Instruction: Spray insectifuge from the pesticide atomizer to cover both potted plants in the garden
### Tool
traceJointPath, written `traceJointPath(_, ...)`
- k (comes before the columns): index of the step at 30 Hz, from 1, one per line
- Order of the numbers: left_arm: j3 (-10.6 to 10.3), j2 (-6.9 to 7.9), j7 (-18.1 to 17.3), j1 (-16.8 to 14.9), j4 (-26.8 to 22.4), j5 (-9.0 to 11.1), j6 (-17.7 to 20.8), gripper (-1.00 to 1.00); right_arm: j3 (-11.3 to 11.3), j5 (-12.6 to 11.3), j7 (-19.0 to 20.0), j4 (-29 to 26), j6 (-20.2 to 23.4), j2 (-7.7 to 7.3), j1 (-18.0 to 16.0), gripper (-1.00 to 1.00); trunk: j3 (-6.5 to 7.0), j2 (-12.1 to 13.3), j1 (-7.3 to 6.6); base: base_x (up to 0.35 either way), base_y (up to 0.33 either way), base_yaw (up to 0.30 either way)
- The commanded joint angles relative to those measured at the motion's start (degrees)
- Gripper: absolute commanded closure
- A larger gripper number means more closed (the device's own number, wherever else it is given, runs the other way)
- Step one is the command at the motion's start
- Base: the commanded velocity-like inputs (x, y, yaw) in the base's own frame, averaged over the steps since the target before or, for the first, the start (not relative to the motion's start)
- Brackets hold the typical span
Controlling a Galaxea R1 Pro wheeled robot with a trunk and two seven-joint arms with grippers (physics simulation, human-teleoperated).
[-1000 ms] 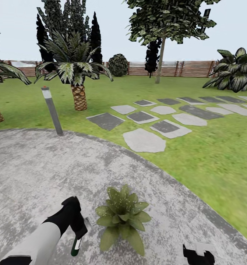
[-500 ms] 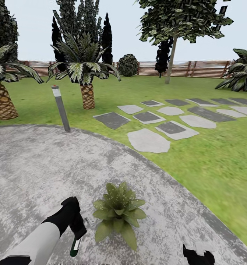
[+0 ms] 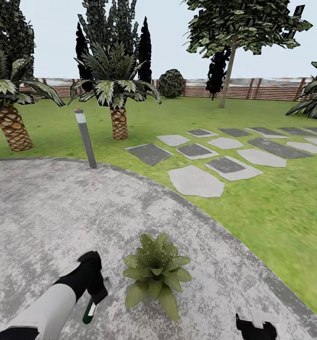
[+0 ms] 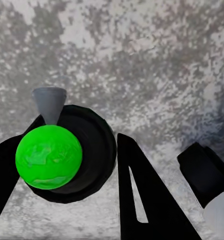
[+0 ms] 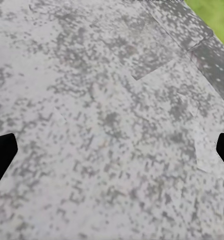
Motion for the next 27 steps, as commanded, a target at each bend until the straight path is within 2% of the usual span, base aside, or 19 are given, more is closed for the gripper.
traceJointPath(1, -0.16, -0.14, -0.35, -0.15, -0.09, -0.23, 0.55, 1.00, -0.29, 0.60, -0.29, 0.09, -0.20, -0.03, -0.04, -1.00, -0.05, -0.02, -0.01, 0.080, 0.000, 0.000)
traceJointPath(3, -0.18, -0.26, -0.43, -0.29, 0.21, -0.68, 0.69, 1.00, -0.29, 0.58, -0.29, 0.09, -0.16, -0.05, -0.05, -1.00, -0.05, -0.02, -0.01, 0.237, 0.000, 0.000)
traceJointPath(5, -0.01, -0.44, -0.68, -0.32, 0.57, -3.74, 0.73, 1.00, -0.29, 0.57, -0.29, 0.09, -0.15, -0.05, -0.05, -1.00, -0.05, -0.02, -0.01, 0.320, 0.000, 0.000)
traceJointPath(6, 0.03, -0.50, -0.73, -0.33, 0.55, -4.35, 0.74, 1.00, -0.29, 0.57, -0.29, 0.09, -0.17, -0.05, -0.05, -1.00, -0.05, -0.02, -0.01, 0.310, 0.000, 0.000)
traceJointPath(9, 0.00, -0.78, -1.70, -0.54, 0.18, -4.82, 0.74, 1.00, -0.29, 0.57, -0.29, 0.09, -0.13, 0.00, -0.05, -1.00, -0.05, -0.02, -0.01, 0.153, 0.000, 0.000)
traceJointPath(10, -0.05, -0.86, -2.97, -0.61, 0.11, -4.94, 0.74, 1.00, -0.29, 0.57, -0.32, 0.09, -0.12, 0.00, -0.05, -1.00, -0.05, -0.02, -0.01, 0.039, 0.000, 0.000)
traceJointPath(11, -1.04, -0.88, -5.63, -0.67, 0.05, -5.54, 0.74, 1.00, -0.29, 0.57, -0.36, 0.09, -0.13, -0.04, -0.05, -1.00, -0.05, -0.02, -0.01, 0.013, 0.000, 0.000)
traceJointPath(12, -1.86, -0.87, -6.70, -0.69, 0.04, -6.11, 0.74, 1.00, -0.29, 0.57, -0.37, 0.09, -0.13, -0.01, -0.05, -1.00, -0.05, -0.02, -0.01, 0.008, 0.000, 0.000)
traceJointPath(13, -3.05, -0.87, -8.42, -0.73, 0.00, -7.09, 0.74, 1.00, -0.29, 0.57, -0.37, 0.09, -0.14, -0.03, -0.05, -1.00, -0.05, -0.02, -0.01, 0.004, 0.000, 0.000)
traceJointPath(16, -4.58, -1.20, -14.09, -0.77, -0.18, -9.63, 0.74, 1.00, -0.29, 0.57, -0.38, 0.09, -0.13, -0.02, -0.05, -1.00, -0.05, -0.02, -0.01, 0.001, 0.000, 0.000)
traceJointPath(17, -4.72, -1.27, -14.84, -0.77, -0.28, -10.19, 0.74, 1.00, -0.29, 0.57, -0.38, 0.09, -0.14, 0.01, -0.05, -1.00, -0.05, -0.02, -0.01, 0.000, 0.000, 0.000)
traceJointPath(22, -4.80, -1.08, -15.65, -0.65, -3.45, -10.82, 0.74, 1.00, -0.29, 0.57, -0.38, 0.09, -0.17, 0.17, -0.05, -1.00, -0.05, -0.02, -0.01, 0.000, 0.000, 0.011)
traceJointPath(27, -4.74, -1.20, -15.44, 0.08, -3.85, -10.82, 0.82, 1.00, -0.29, 0.57, -0.38, 0.09, -0.18, 0.20, -0.05, -1.00, -0.05, -0.02, -0.01, 0.066, 0.000, 0.168)
